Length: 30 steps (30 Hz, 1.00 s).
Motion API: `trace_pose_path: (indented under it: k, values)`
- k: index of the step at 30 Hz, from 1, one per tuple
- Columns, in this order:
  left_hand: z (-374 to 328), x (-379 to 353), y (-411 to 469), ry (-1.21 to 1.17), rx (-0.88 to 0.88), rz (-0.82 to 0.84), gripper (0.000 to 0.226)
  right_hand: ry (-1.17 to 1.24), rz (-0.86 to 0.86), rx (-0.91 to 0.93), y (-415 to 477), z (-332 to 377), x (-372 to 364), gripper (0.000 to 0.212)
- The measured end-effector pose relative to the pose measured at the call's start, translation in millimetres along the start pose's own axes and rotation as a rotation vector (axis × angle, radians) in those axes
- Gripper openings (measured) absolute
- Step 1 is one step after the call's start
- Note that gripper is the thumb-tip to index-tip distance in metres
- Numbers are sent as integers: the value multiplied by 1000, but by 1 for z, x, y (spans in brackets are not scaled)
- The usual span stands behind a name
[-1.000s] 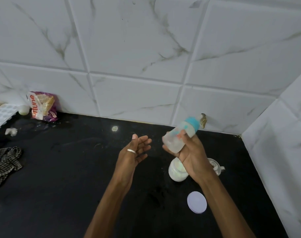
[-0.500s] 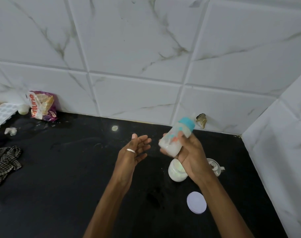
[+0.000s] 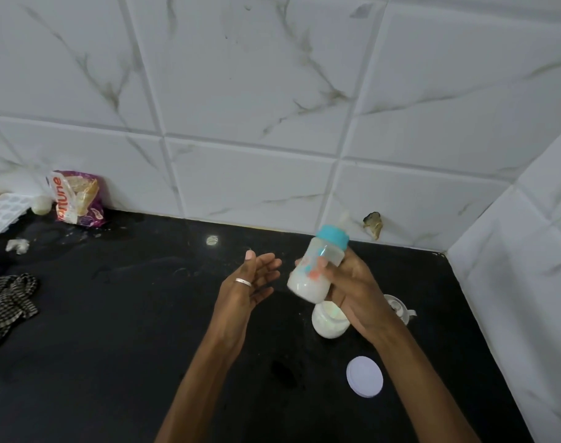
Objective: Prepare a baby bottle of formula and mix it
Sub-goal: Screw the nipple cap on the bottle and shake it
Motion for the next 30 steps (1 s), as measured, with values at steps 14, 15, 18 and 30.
trace_pose_path:
  k: [14, 15, 18, 30]
  values:
    - [-1, 0, -10, -5, 4, 3, 63, 183, -114, 33, -3, -2, 0, 64]
    - [-1, 0, -10, -2, 5, 8, 63, 99, -70, -3, -5, -5, -2, 65]
    - [-1, -1, -12, 2, 3, 22, 63, 4, -17, -10, -9, -6, -2, 53]
    - [-1, 3, -15, -3, 3, 19, 63, 168, -121, 57, -16, -5, -7, 44]
Point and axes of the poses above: each hand's wrist, its own y-axis towards the middle knuckle, its own x-axis out of the back of the hand, z = x × y, the point moved 4 cm from there along y, towards the middle knuckle, and after that the axes turned 6 degrees about z, right-handed, at the moved point
